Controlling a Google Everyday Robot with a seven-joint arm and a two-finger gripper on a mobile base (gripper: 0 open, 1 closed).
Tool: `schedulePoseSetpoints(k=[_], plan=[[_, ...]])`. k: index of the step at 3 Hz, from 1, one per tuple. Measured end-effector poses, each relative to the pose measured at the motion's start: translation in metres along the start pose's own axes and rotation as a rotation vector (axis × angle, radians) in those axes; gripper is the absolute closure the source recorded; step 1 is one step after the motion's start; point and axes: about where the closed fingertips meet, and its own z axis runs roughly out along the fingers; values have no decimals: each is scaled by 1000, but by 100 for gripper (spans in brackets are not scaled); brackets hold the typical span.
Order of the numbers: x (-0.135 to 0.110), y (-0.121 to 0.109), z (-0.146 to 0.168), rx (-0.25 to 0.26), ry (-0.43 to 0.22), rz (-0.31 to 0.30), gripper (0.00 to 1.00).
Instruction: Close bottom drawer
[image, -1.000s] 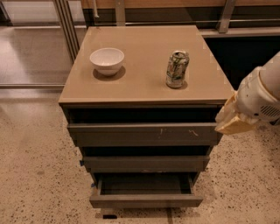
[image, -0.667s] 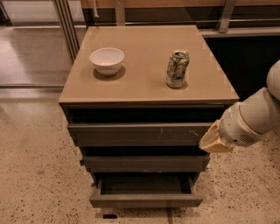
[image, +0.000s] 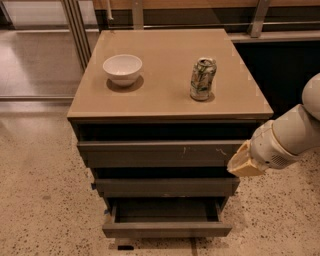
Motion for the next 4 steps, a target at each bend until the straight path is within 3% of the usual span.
schedulePoseSetpoints(k=[1,2,3,4], plan=[[16,4,35,-3,7,-6,100],[61,25,144,-83,49,-15,100],[104,31,240,-137,73,-12,100],[136,32,302,-172,94,5,100]])
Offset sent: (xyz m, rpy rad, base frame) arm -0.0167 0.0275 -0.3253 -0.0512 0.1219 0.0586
